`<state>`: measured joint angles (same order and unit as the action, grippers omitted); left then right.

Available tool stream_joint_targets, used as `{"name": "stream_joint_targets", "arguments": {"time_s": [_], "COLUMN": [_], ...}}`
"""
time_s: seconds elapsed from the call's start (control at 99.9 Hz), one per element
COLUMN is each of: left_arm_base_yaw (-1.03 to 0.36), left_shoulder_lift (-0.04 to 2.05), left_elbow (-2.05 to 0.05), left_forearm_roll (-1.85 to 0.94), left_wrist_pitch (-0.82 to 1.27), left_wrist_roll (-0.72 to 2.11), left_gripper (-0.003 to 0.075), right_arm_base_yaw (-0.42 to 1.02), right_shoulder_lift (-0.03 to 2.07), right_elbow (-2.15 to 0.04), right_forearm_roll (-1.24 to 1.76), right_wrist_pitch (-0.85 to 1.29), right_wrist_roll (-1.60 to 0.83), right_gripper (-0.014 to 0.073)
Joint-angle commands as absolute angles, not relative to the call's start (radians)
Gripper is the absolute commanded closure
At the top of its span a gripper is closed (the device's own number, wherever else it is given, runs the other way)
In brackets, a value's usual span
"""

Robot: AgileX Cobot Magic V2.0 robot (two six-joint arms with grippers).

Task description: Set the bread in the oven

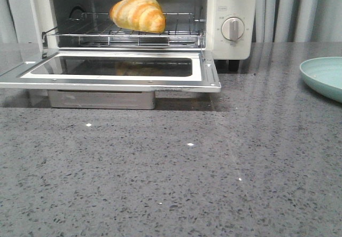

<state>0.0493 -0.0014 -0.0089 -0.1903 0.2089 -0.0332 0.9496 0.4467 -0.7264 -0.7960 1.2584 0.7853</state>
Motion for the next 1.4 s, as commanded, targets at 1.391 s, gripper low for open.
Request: {"name": "stream_joint_targets", "arguments": {"time_s": [1.391], "left_arm_base_yaw": [0.05], "left_shoulder_lift": [-0.028], "left_elbow": [-0.037], "left_forearm_roll": [-0.201], "left_wrist_pitch": [0.122], "left_wrist_roll": [-0.034], "left_gripper": [0.0742], "right_arm_base_yaw": [0.763], "right_shoulder_lift": [0.439], "right_elbow": [-0.743], "right_forearm_roll": [-0.593], "right_wrist_pitch": [1.053], "right_wrist_roll": [0.69], "right_gripper": [0.065]}}
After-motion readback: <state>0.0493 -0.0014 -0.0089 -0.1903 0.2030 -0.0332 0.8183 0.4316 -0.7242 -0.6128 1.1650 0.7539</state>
